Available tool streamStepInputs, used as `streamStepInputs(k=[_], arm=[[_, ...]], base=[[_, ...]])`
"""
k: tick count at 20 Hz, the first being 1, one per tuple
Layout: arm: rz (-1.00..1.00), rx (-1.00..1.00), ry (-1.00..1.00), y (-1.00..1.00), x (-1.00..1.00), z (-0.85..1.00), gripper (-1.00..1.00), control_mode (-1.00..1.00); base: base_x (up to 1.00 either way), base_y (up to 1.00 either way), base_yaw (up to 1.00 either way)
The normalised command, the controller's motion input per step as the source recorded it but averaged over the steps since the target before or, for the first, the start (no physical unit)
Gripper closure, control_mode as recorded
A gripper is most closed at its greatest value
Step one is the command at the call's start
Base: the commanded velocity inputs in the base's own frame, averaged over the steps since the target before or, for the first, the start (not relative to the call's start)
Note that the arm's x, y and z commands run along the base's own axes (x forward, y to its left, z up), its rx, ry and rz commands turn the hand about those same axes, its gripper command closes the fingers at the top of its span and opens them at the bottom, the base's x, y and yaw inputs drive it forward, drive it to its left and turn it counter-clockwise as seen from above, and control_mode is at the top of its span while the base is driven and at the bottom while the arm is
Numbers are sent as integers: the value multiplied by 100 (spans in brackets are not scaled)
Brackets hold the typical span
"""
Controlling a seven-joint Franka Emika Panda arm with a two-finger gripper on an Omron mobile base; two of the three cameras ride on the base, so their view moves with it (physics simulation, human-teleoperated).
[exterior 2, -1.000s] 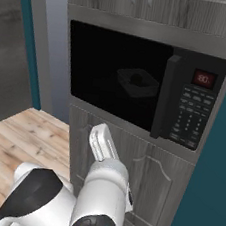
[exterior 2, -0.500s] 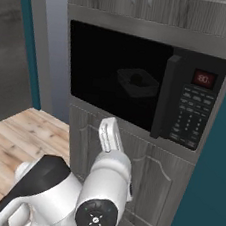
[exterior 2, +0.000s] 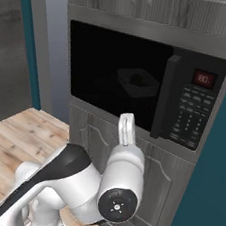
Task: Place the tupperware containing the fish and squash meal in the microwave. Close the microwave door and press the start button to reheat the meal.
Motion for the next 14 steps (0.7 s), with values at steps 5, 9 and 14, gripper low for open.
streamStepInputs(k=[5, 9, 14], arm=[[0, 10, 0, -2, 32, -10, 100, -100], [0, 10, 0, 0, 29, -12, 100, -100], [0, 8, 0, 0, 22, -14, 100, -100]], base=[[0, 0, 0], [0, 0, 0], [0, 0, 0]])
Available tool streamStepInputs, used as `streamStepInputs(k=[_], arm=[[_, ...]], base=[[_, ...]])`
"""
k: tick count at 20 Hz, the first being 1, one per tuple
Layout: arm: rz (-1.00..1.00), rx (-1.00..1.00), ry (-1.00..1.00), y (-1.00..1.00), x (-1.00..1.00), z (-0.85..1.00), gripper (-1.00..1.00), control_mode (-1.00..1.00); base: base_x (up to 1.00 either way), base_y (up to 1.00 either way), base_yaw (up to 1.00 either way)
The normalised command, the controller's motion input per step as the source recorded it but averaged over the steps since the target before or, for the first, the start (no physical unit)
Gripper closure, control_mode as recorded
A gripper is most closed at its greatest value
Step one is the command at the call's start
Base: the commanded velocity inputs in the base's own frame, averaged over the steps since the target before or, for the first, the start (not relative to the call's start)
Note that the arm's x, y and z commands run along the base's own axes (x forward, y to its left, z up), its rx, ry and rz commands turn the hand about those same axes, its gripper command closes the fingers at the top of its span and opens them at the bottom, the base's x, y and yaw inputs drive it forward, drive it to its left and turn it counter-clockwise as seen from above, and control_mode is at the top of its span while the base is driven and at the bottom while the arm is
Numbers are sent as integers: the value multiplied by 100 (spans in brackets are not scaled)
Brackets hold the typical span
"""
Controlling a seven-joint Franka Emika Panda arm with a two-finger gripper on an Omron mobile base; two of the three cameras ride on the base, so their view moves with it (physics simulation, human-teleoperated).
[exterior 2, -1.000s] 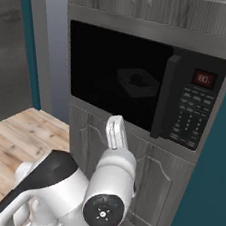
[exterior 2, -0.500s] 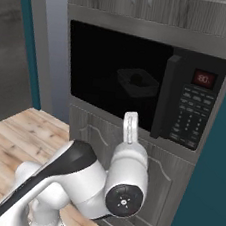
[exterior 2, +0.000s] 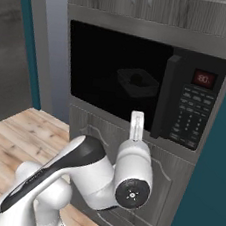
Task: Place the tupperware containing the fish and squash meal in the microwave. Close the microwave door and press the start button to reheat the meal.
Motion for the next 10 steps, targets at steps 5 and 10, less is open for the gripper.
streamStepInputs(k=[5, 10], arm=[[0, 8, 0, 0, 8, -13, 100, -100], [0, 7, 0, -1, 1, -6, 100, -100]], base=[[0, 0, 0], [0, 0, 0]])
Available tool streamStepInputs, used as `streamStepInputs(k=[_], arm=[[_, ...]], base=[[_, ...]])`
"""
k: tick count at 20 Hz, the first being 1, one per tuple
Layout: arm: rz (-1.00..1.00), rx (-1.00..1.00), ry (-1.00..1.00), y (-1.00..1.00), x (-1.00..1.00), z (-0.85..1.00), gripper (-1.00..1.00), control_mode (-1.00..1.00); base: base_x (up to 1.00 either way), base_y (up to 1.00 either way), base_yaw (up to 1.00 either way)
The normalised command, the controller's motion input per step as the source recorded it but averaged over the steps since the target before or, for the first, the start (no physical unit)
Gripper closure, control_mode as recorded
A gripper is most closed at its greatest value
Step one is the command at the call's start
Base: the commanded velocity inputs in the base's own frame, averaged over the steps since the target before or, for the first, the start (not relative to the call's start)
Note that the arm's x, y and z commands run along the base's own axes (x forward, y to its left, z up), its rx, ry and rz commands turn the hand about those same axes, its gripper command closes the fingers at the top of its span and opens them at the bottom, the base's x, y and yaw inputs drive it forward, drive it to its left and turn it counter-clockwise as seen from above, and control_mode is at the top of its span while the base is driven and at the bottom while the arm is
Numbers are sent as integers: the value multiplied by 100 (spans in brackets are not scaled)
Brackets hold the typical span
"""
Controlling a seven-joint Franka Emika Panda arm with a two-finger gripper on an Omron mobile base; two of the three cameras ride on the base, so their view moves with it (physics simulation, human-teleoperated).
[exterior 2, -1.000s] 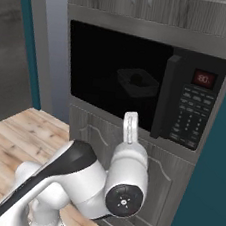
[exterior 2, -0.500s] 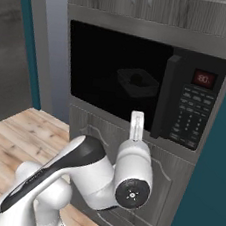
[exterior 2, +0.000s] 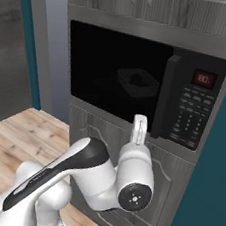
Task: Place the tupperware containing the fish and squash meal in the microwave. Close the microwave door and press the start button to reheat the meal.
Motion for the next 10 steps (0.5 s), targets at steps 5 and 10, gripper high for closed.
streamStepInputs(k=[5, 10], arm=[[0, 7, 0, -11, 5, 0, 100, -100], [0, 5, 0, -17, 17, -2, 100, -100]], base=[[0, 0, 0], [0, 0, 0]])
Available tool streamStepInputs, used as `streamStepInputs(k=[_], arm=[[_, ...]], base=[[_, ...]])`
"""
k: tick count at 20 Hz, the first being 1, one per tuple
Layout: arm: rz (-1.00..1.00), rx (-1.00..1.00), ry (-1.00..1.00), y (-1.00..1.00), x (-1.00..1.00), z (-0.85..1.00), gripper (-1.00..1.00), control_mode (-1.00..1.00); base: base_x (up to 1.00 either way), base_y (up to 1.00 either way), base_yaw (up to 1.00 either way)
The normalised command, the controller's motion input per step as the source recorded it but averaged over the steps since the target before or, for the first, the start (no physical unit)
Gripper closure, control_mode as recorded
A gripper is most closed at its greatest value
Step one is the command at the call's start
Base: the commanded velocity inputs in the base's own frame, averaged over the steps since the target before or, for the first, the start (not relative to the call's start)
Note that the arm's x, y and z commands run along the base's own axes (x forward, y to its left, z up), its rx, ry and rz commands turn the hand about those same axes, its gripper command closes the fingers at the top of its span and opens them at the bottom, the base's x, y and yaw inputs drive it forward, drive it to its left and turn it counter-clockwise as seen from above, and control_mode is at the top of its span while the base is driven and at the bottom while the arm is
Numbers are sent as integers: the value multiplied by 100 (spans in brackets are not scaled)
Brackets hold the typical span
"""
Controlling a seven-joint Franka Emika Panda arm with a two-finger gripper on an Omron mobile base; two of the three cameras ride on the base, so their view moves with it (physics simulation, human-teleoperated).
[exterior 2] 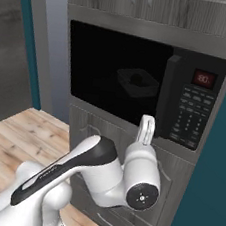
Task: Place the tupperware containing the fish and squash meal in the microwave. Close the microwave door and press the start button to reheat the meal.
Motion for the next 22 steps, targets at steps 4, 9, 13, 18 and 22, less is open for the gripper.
streamStepInputs(k=[4, 9, 13, 18, 22], arm=[[0, 3, 0, -21, 26, -10, 100, -100], [0, 2, 0, -21, 28, -15, 100, -100], [0, 0, 0, -15, 31, -21, 100, -100], [0, 0, 0, -12, 35, -21, 100, -100], [0, 0, 0, -12, 38, -22, 100, -100]], base=[[0, 0, 0], [0, 0, 0], [0, 0, 0], [0, 0, 0], [0, 0, 0]])
